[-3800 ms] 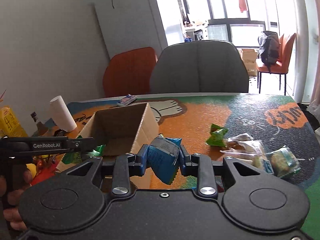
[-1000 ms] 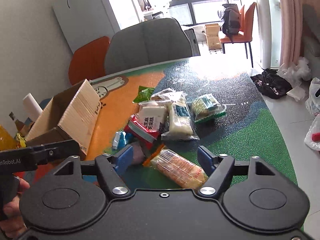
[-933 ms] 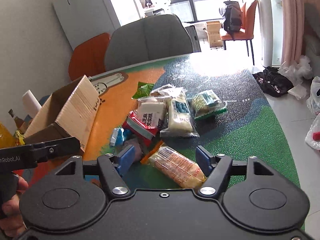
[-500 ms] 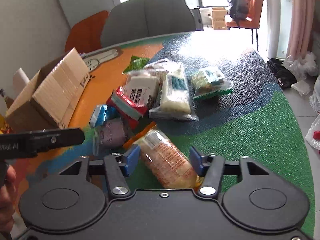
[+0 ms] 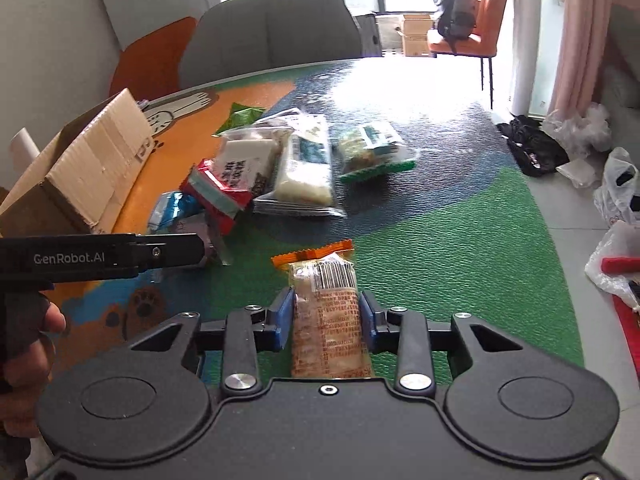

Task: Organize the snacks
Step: 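Grasp the pink-labelled packet with the left gripper while the right gripper holds the bread roll, then carry both packets over the box and release them inside, then move both grippers back toward the remaining snack pile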

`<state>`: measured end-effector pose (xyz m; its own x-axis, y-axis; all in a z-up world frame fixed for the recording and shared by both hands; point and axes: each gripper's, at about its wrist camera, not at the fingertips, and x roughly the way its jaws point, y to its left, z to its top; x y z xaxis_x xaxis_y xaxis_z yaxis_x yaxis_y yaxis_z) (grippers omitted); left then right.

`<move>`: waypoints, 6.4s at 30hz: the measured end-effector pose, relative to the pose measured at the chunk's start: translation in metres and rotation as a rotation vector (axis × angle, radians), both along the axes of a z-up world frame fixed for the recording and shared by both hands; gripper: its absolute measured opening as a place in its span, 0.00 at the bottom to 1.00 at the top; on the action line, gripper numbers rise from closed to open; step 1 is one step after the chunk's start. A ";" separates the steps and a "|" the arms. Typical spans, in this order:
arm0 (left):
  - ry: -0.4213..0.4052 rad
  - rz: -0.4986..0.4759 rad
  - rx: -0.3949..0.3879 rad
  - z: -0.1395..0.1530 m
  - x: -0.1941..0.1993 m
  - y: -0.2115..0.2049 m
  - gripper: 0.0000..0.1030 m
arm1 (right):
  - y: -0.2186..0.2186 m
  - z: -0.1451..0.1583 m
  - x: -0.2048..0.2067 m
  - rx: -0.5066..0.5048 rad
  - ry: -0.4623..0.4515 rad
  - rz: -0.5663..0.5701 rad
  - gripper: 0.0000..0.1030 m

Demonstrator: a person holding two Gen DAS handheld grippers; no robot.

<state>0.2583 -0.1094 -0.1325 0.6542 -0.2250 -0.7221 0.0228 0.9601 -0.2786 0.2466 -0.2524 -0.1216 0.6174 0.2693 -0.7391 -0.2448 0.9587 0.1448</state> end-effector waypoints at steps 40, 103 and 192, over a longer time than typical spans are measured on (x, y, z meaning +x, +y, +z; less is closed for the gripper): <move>-0.037 -0.048 0.038 0.034 -0.025 0.008 0.11 | 0.024 0.023 -0.016 -0.049 -0.068 0.040 0.33; -0.196 0.273 0.049 0.115 -0.041 0.205 0.01 | 0.225 0.099 0.028 0.029 -0.199 0.343 0.33; -0.116 -0.045 0.099 0.062 -0.035 0.019 0.67 | 0.000 0.043 -0.002 0.157 -0.085 -0.065 0.79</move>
<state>0.2237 -0.0905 -0.0703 0.7254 -0.1874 -0.6623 0.0927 0.9801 -0.1758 0.2444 -0.2526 -0.0790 0.6959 0.3352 -0.6352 -0.2012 0.9400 0.2756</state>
